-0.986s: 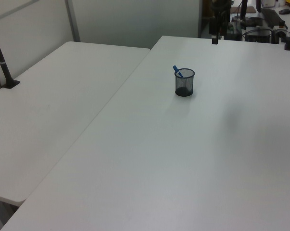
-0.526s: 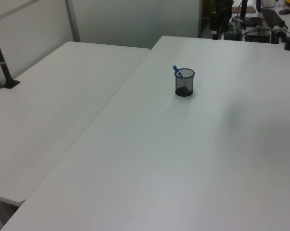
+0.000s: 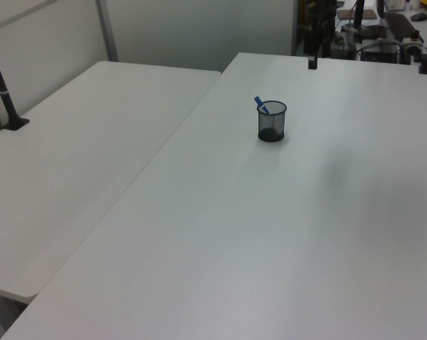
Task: Remove the marker
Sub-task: 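Move the open gripper over the black mesh cup toward the blue marker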
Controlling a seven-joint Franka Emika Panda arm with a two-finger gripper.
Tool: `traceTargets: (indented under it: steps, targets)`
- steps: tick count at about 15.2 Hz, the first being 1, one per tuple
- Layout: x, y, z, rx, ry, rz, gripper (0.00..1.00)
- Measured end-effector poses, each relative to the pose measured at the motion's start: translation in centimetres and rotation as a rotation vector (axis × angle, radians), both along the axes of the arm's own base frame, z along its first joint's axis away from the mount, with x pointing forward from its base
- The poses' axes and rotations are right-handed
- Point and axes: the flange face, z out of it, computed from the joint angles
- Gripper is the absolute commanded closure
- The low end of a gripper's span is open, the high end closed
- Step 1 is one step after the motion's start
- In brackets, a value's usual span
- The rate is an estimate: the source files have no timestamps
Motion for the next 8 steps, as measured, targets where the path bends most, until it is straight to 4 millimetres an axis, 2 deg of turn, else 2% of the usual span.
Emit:
traceTargets:
  steps: [3, 5, 8]
  targets:
    - [1.4, 0.4, -0.7, -0.008, -0.058, 0.006, 0.00]
    - [2.7, 0.2, -1.2, -0.016, -0.120, 0.003, 0.07]
    - [4.4, -0.2, -3.1, -0.026, -0.163, 0.037, 0.16]
